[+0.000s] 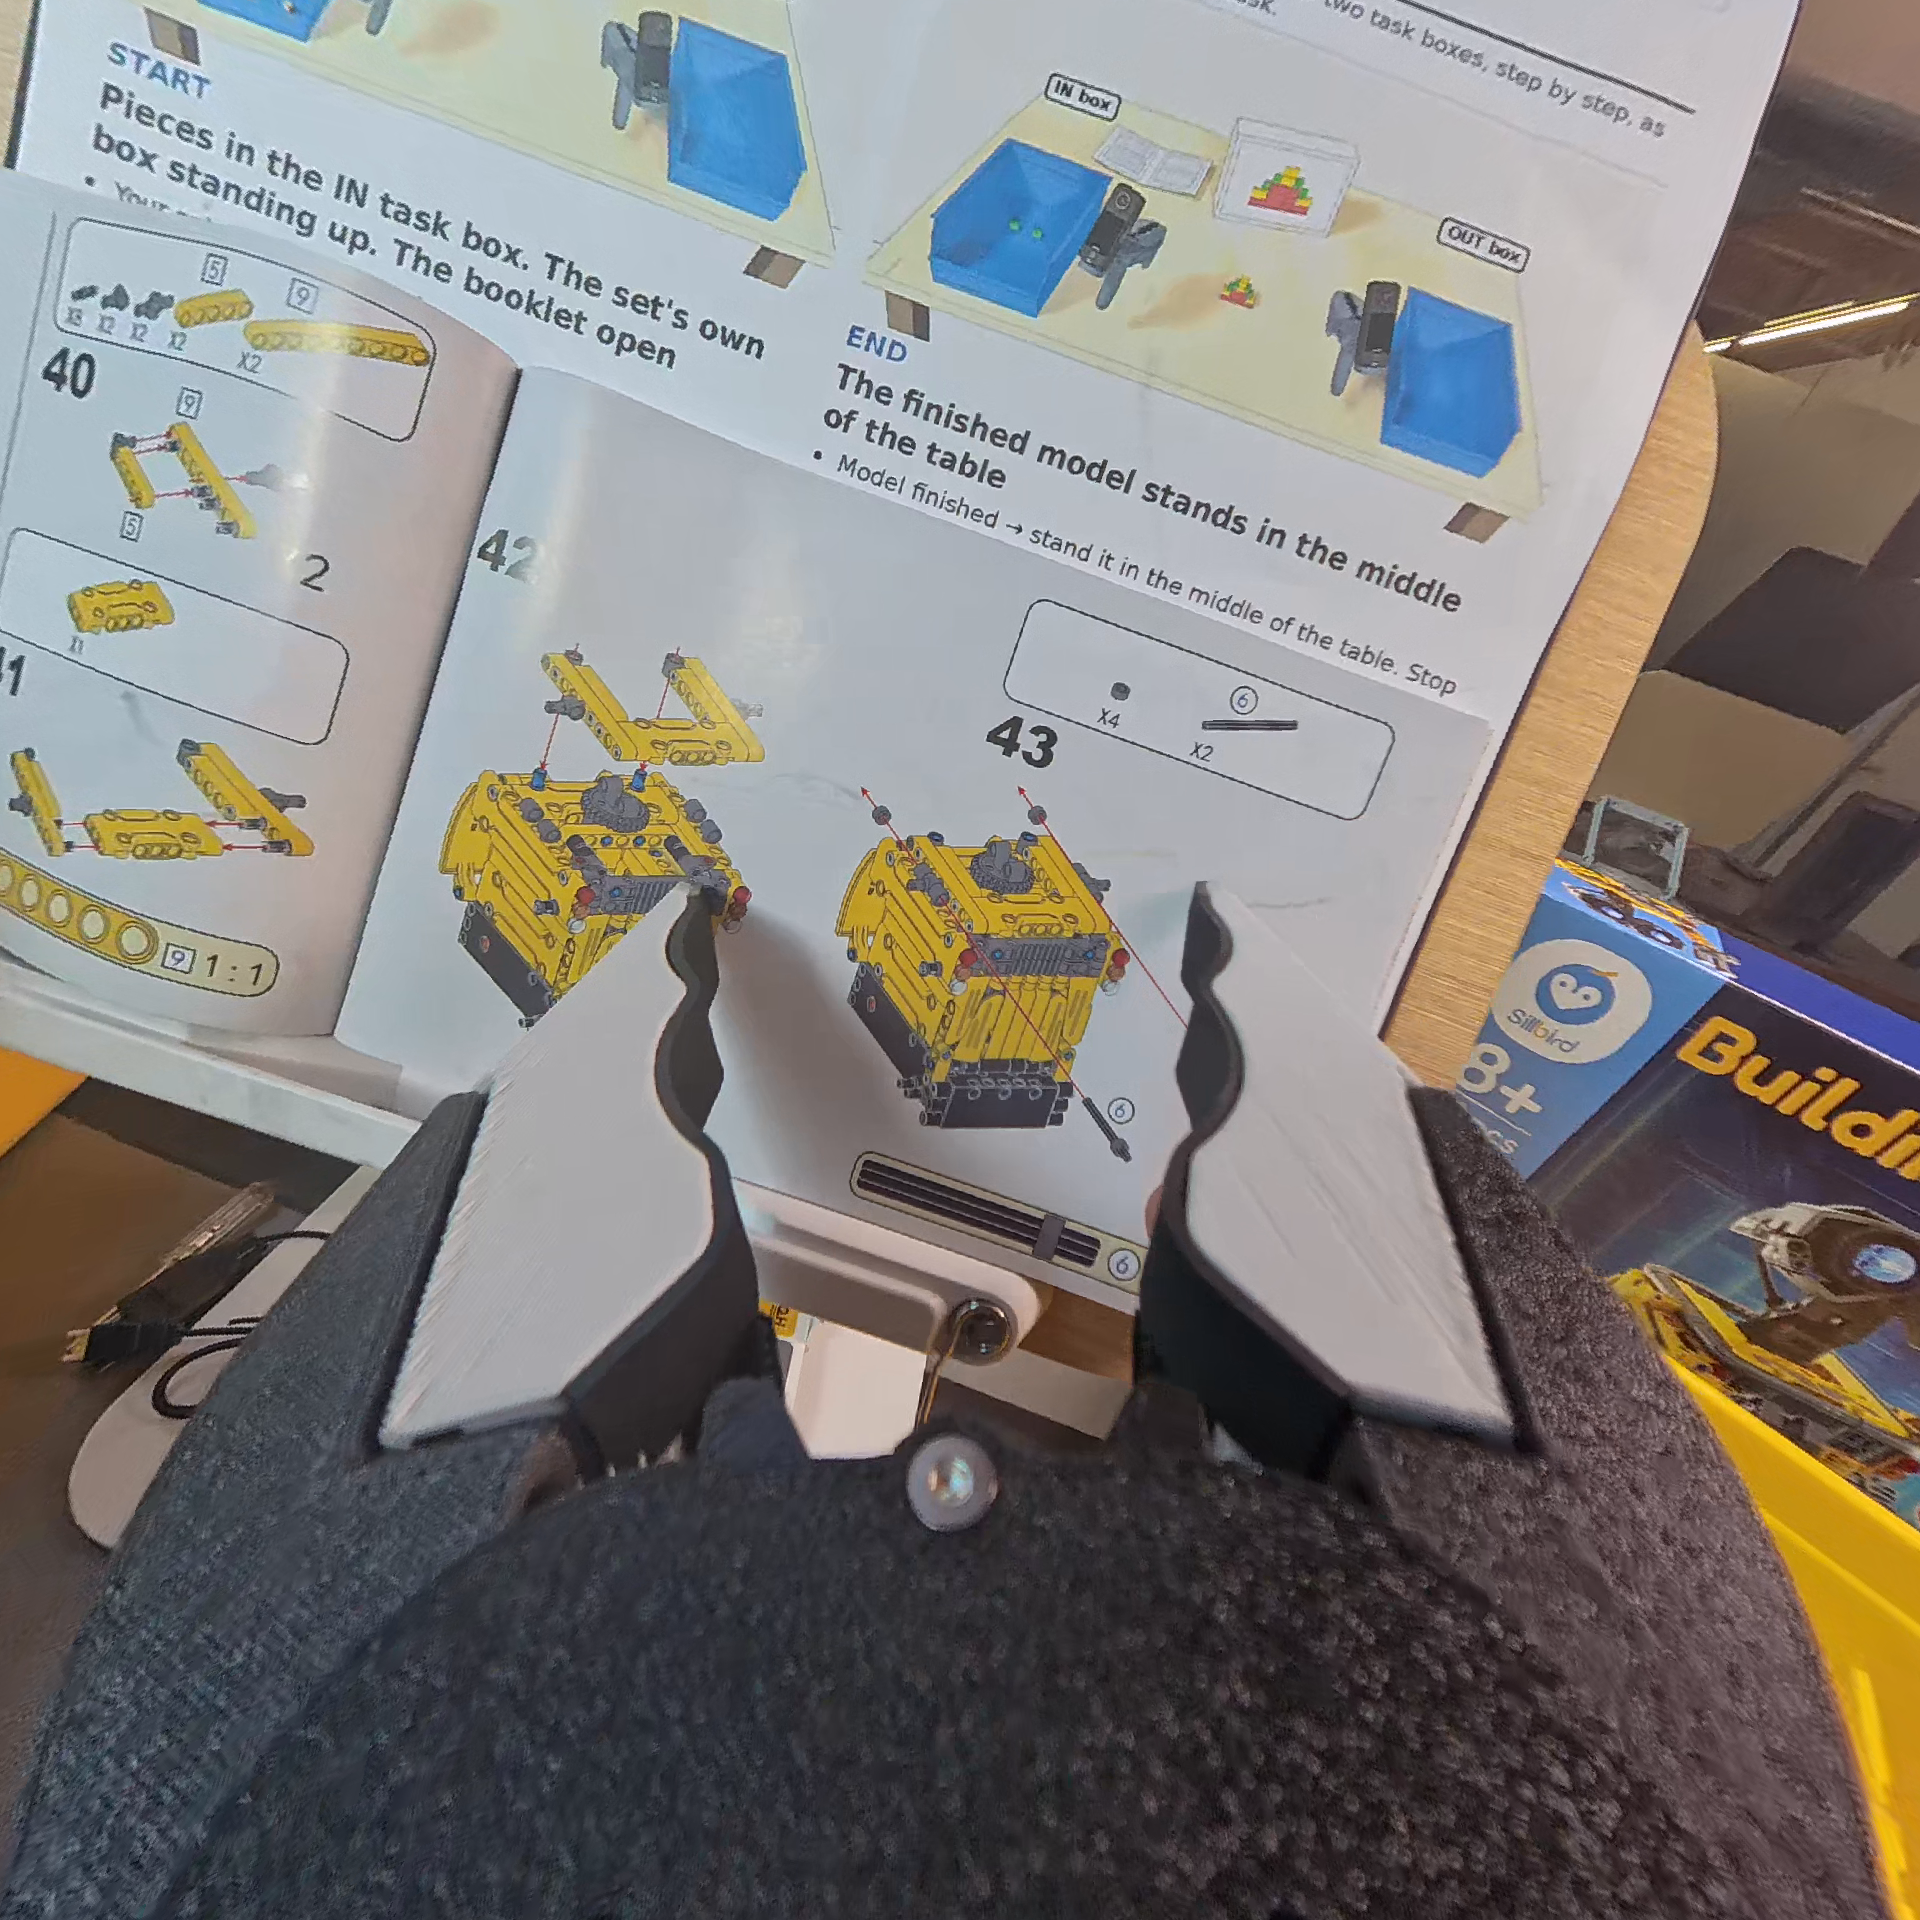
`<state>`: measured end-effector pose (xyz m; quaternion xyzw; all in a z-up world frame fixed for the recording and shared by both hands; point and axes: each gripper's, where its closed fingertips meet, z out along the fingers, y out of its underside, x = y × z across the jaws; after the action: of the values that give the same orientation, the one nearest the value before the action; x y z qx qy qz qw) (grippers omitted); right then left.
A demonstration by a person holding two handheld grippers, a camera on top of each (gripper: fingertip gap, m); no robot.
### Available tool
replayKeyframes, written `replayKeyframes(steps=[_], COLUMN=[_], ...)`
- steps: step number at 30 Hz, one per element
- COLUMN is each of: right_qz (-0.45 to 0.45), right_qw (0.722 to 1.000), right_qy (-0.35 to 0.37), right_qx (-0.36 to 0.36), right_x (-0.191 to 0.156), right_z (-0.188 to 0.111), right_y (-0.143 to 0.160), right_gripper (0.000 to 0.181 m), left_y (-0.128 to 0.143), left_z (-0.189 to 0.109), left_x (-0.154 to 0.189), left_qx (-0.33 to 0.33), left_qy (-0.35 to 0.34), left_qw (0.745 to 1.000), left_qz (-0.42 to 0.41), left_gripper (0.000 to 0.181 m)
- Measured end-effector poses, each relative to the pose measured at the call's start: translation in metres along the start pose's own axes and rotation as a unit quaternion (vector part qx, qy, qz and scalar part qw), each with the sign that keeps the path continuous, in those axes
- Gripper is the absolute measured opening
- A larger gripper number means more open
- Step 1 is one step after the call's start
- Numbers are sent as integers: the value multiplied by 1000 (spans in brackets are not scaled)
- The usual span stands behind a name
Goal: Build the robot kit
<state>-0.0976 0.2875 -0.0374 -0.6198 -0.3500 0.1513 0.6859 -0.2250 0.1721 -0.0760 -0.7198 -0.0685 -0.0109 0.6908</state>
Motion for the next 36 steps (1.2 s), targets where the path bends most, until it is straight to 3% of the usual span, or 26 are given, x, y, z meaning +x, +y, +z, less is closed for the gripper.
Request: replayKeyframes(steps=[5,9,12,14,17,19,26,32,33,36], right_qz=[-13,-19,-19,-10,7,8,13,4,12,29], right_qw=[1000,999,999,999,999,999,1000,998,998,998], right_qy=[-11,-24,-34,-33,7,9,-12,-30,-32,-12], right_qx=[11,17,23,33,42,30,26,47,50,52], right_x=[-11,-17,-18,-15,6,12,10,10,14,37], right_z=[-3,-6,-8,-10,-9,-4,6,1,0,2], right_y=[-2,-3,-4,-6,-11,-8,-3,-5,-7,-11], right_gripper=[61,19,12,33,93,113,110,67,69,108], left_y=[3,4,5,5,5,5,5,4,4,4], left_z=[-3,-4,-5,-6,-6,-6,-6,-6,-7,-7], left_x=[-2,-1,-1,-1,-2,-2,-1,0,0,0], left_qx=[1,1,2,1,2,4,10,9,9,8], left_qy=[9,9,10,12,12,11,10,10,12,13], left_qw=[1000,1000,1000,1000,1000,1000,1000,1000,1000,1000], left_qz=[-11,-11,-11,-11,-11,-13,-16,-7,-7,-5], left_gripper=[7,7,7,7,7,7,7,7,7,7])
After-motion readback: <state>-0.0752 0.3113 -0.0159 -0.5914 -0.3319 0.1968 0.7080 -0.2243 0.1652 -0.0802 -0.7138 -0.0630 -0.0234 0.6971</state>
